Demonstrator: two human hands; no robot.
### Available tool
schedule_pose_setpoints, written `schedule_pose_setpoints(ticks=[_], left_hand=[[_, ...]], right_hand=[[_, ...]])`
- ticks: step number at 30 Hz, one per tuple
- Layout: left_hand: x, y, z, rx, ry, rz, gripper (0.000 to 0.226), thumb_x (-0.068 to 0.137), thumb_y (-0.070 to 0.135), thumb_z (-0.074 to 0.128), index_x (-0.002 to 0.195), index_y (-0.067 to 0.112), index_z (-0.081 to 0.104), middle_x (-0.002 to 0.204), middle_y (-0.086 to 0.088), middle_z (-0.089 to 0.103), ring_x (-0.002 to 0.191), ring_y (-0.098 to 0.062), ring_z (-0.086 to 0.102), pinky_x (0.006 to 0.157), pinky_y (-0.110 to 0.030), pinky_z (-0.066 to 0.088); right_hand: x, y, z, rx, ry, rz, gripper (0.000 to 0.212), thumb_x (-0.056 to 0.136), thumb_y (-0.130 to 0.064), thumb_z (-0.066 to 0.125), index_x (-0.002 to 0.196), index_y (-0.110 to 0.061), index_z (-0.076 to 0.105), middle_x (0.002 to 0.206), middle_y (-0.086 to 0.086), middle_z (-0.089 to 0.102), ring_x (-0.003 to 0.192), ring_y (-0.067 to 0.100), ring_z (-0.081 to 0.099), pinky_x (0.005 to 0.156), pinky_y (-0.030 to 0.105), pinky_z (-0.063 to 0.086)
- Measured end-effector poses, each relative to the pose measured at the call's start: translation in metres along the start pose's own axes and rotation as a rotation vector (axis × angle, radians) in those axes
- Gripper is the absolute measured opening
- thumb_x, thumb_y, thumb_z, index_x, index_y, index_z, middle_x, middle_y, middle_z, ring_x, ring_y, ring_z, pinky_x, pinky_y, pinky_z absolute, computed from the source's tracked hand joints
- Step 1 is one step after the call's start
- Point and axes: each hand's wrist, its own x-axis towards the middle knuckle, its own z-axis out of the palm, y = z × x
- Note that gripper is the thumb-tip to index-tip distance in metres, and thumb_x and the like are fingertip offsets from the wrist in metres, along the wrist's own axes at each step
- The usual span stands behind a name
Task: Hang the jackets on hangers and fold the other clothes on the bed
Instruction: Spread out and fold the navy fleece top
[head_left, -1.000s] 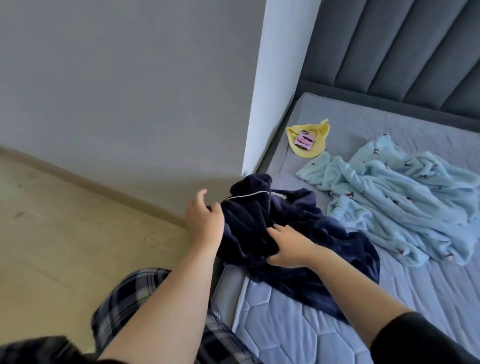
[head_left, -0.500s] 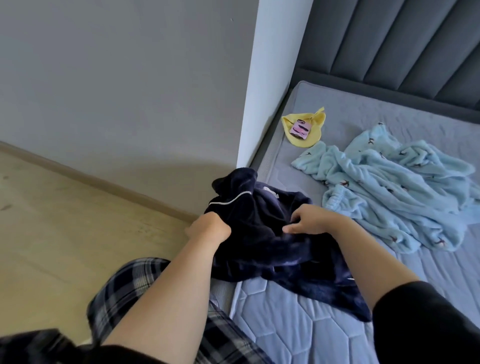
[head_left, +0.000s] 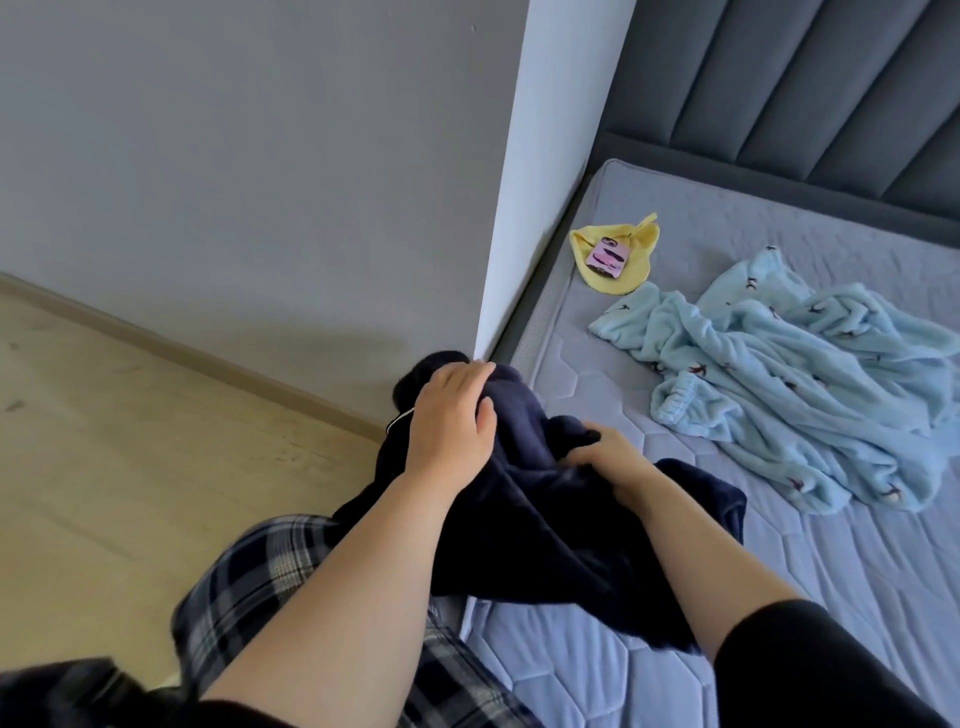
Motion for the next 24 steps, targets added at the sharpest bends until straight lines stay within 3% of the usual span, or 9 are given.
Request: schedule_pose_setpoints(ticks=[3,6,9,11,14,18,20,22,24], left_hand=[[0.005,-0.006,0.006,0.021,-0.156,-0.029,0.063,0.09,0.01,0.052,0.149,0.016,0.028,0.154,-0.003,0.03,0.142,-0.023,0.023,0.116,-0.037,0.021],[0.004,-0.009,0.01,0.047,-0.286,-0.037,0.09,0.079,-0.002,0.053,0.152,0.025,0.008,0.159,0.003,0.01,0.145,-0.02,0.003,0.117,-0.042,0.012],[0.003,-0.009,0.013,-0.02,-0.326,-0.042,0.096,0.074,-0.003,0.055,0.149,0.037,0.012,0.15,0.019,0.011,0.134,-0.005,0.001,0.114,-0.045,0.009],[0.005,-0.013,0.016,-0.035,-0.404,-0.033,0.078,0.077,0.002,0.056,0.141,0.041,0.033,0.154,0.019,0.013,0.14,-0.006,-0.001,0.115,-0.045,0.004],[0.007,-0.019,0.018,-0.011,-0.438,-0.037,0.05,0.078,0.004,0.057,0.119,0.033,0.056,0.153,0.013,0.028,0.146,-0.012,0.002,0.116,-0.041,0.0],[0.006,-0.019,0.015,0.061,-0.089,-0.02,0.035,0.074,0.019,0.067,0.109,0.014,0.065,0.134,-0.005,0.049,0.129,-0.019,0.031,0.11,-0.043,0.025],[0.006,-0.018,0.015,0.05,-0.183,-0.021,0.035,0.074,0.024,0.064,0.106,0.012,0.062,0.138,-0.005,0.044,0.127,-0.018,0.029,0.111,-0.04,0.018],[0.005,-0.016,0.015,0.025,-0.299,-0.029,0.035,0.076,0.024,0.059,0.109,0.011,0.058,0.144,-0.007,0.038,0.133,-0.015,0.021,0.113,-0.039,0.012],[0.006,-0.015,0.012,0.069,-0.35,0.031,0.033,0.077,0.019,0.057,0.108,0.008,0.058,0.138,-0.008,0.044,0.136,-0.015,0.018,0.115,-0.041,0.012]], right_hand=[[-0.012,-0.01,-0.011,0.342,-0.292,-0.106,0.033,0.06,0.022,0.059,0.077,-0.006,0.059,0.07,0.007,0.065,0.071,0.021,0.063,0.064,0.026,0.053],[-0.022,-0.03,-0.013,0.288,-0.497,-0.14,0.026,0.057,0.014,0.055,0.072,-0.005,0.045,0.063,0.002,0.059,0.062,0.014,0.058,0.06,0.024,0.047],[-0.026,-0.047,-0.004,0.15,-0.631,-0.183,0.023,0.059,0.014,0.053,0.07,-0.006,0.045,0.058,-0.005,0.057,0.057,0.008,0.055,0.056,0.019,0.044],[-0.026,-0.053,0.002,0.205,-0.667,-0.157,0.017,0.064,0.011,0.051,0.07,-0.004,0.056,0.063,-0.003,0.062,0.061,0.009,0.06,0.06,0.019,0.048],[-0.02,-0.054,0.005,0.235,-0.413,-0.08,0.011,0.077,0.002,0.063,0.083,-0.007,0.067,0.076,0.006,0.07,0.079,0.02,0.066,0.07,0.027,0.053],[-0.005,-0.052,-0.009,-0.507,0.27,-0.303,0.017,0.075,-0.007,0.071,0.069,-0.01,0.056,0.064,0.001,0.056,0.069,0.019,0.055,0.057,0.027,0.039],[-0.006,-0.055,-0.013,-0.818,0.32,-0.383,0.012,0.072,-0.007,0.062,0.072,-0.013,0.051,0.07,0.003,0.054,0.073,0.025,0.053,0.057,0.03,0.036],[-0.009,-0.061,-0.007,-1.071,0.219,-0.413,0.013,0.072,-0.012,0.059,0.084,-0.012,0.055,0.081,0.004,0.057,0.079,0.026,0.053,0.062,0.032,0.039],[-0.01,-0.067,0.004,-1.2,0.134,-0.442,0.01,0.073,-0.016,0.059,0.082,-0.014,0.055,0.078,0.003,0.056,0.076,0.026,0.052,0.059,0.03,0.038]])
